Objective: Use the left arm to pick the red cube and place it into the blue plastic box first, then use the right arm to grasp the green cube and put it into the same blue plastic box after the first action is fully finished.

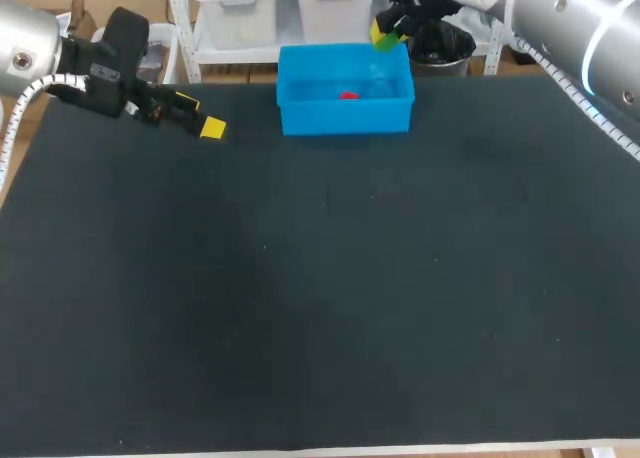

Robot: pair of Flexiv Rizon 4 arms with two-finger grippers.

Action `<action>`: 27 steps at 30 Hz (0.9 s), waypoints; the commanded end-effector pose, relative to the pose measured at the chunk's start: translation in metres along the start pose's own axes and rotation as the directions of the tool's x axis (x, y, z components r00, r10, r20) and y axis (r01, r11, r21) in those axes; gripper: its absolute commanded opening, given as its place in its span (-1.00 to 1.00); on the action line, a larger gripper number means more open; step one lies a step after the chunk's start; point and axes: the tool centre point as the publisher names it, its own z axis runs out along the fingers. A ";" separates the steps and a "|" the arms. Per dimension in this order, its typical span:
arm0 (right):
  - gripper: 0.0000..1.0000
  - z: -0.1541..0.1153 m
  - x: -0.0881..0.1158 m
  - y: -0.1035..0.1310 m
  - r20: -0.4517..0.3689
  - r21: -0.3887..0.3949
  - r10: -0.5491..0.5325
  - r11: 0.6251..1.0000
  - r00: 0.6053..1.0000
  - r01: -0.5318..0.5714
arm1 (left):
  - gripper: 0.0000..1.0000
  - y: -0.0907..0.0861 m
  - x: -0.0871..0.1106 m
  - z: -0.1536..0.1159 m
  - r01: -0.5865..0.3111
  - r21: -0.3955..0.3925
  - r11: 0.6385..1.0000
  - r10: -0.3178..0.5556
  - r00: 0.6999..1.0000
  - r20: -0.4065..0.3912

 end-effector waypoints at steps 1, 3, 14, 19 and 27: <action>-1.00 0.018 -0.034 -0.014 -0.191 -0.074 -0.001 0.997 0.982 -0.014 | 1.00 0.000 0.002 0.000 -0.003 0.001 1.000 0.003 1.000 0.007; -1.00 0.022 -0.034 -0.017 -0.198 -0.075 0.002 0.997 0.980 -0.017 | 1.00 0.000 0.002 0.000 -0.003 0.001 1.000 0.003 1.000 0.007; -1.00 0.043 -0.032 -0.025 -0.237 -0.079 0.004 0.997 0.972 -0.023 | 1.00 0.000 0.002 0.000 -0.003 0.001 1.000 0.003 1.000 0.007; -1.00 0.048 -0.033 -0.026 -0.246 -0.079 0.004 0.997 0.969 -0.024 | 1.00 0.000 0.002 0.000 -0.003 0.001 1.000 0.003 1.000 0.007; -1.00 0.055 -0.030 -0.024 -0.271 -0.054 0.009 0.998 0.963 -0.025 | 1.00 0.000 0.002 0.000 -0.003 0.001 1.000 0.003 1.000 0.007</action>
